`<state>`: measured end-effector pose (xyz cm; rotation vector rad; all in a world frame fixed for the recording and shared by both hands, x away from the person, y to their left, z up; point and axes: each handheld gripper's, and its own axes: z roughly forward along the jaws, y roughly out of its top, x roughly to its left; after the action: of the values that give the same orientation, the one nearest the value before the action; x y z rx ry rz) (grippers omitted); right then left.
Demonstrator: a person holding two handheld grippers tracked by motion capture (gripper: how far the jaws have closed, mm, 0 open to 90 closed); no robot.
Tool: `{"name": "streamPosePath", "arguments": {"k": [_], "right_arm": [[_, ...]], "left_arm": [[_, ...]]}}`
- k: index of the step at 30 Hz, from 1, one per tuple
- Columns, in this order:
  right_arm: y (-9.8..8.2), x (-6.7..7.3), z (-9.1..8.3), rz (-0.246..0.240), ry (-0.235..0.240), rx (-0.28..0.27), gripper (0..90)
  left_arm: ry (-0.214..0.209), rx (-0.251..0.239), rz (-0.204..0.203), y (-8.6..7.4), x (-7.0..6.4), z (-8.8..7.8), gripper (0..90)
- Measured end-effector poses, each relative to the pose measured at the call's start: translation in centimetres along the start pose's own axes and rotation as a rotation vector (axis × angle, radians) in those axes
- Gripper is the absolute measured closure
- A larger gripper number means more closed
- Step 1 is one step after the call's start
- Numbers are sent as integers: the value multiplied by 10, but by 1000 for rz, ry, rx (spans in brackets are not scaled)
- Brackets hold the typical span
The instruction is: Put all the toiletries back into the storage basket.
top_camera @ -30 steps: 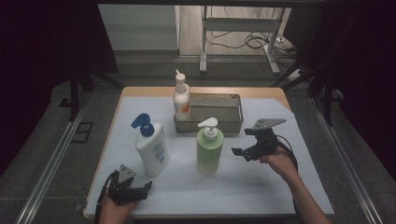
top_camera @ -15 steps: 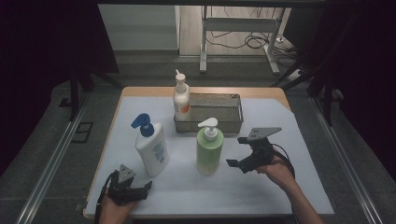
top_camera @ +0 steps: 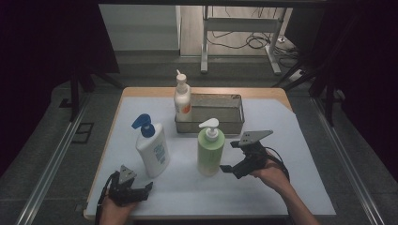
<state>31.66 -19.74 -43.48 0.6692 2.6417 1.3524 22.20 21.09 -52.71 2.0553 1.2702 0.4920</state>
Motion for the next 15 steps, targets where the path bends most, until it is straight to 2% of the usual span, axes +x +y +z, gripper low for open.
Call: {"name": "streamPosePath", "arguments": {"k": [5, 15], "right_arm": [[7, 5, 9, -19, 14, 13, 0], [17, 10, 21, -16, 16, 15, 14]], "left_arm": [[0, -1, -2, 0, 0, 0, 119], [1, -2, -4, 0, 0, 0, 119]]}}
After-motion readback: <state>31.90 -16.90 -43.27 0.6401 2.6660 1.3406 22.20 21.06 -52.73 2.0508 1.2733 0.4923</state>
